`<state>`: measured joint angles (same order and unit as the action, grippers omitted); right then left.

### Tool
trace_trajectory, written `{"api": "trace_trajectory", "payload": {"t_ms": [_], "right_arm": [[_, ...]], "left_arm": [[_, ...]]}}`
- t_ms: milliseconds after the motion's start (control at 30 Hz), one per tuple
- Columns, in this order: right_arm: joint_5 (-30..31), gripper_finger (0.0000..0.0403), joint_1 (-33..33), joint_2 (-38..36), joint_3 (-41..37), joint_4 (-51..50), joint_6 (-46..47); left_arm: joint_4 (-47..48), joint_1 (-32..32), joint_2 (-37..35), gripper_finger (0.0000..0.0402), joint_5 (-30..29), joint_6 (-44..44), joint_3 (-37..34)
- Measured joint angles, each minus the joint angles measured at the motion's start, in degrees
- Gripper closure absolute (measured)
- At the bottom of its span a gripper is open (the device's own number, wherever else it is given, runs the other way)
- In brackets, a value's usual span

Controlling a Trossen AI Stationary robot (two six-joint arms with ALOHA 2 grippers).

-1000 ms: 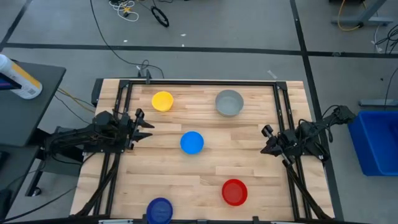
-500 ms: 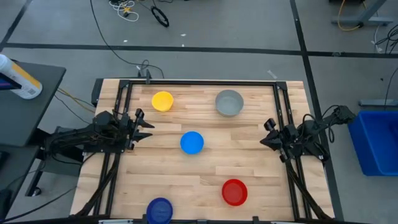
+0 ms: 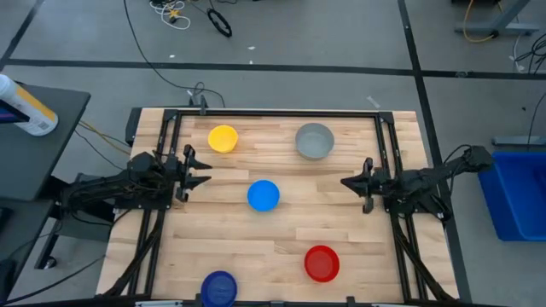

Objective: Nest bowls inside each other
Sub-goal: Stack the light blue bowl on the gray bowl

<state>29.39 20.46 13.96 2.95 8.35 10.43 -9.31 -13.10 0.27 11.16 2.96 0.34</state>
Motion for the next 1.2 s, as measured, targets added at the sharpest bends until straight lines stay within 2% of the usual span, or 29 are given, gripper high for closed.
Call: {"api": "trace_trajectory", "payload": {"t_ms": [100, 233, 433, 633, 767, 933, 1067, 1200], "right_arm": [[0.54, 0.0351, -3.80, 5.24, 2.01, -0.68, 2.68], [-1.08, 0.0327, -9.93, 13.53, 7.23, -4.03, -1.37], [-19.17, 0.0277, -21.04, 29.76, 17.37, -6.75, -4.40], [-24.99, 0.0216, -24.46, 49.88, 26.74, -2.30, -6.45], [-34.81, 0.0216, -25.39, 65.51, 37.58, -4.38, -2.56], [-40.60, 0.0232, -24.96, 82.02, 51.96, -13.33, -1.37], [-41.98, 0.0237, -24.34, 89.02, 59.04, -17.06, -2.19], [-41.95, 0.0237, -24.58, 90.62, 61.87, -17.03, -2.47]], "left_arm": [[1.28, -0.02, -0.02, 0.0235, -2.22, -2.29, 0.01], [4.02, -0.02, -0.02, 0.0235, -4.24, -2.99, 0.02], [6.78, 0.00, 0.59, 0.0235, -8.20, -2.76, 0.00], [7.08, -0.01, 2.15, 0.0235, -10.61, -3.19, 0.02], [7.18, 0.00, 3.87, 0.0235, -12.71, -2.88, 0.02], [7.14, -0.01, 5.79, 0.0235, -13.97, -2.80, 0.02], [7.13, -0.01, 6.49, 0.0235, -14.00, -2.78, 0.02], [7.13, 0.00, 6.49, 0.0235, -14.08, -2.76, 0.02]]}}
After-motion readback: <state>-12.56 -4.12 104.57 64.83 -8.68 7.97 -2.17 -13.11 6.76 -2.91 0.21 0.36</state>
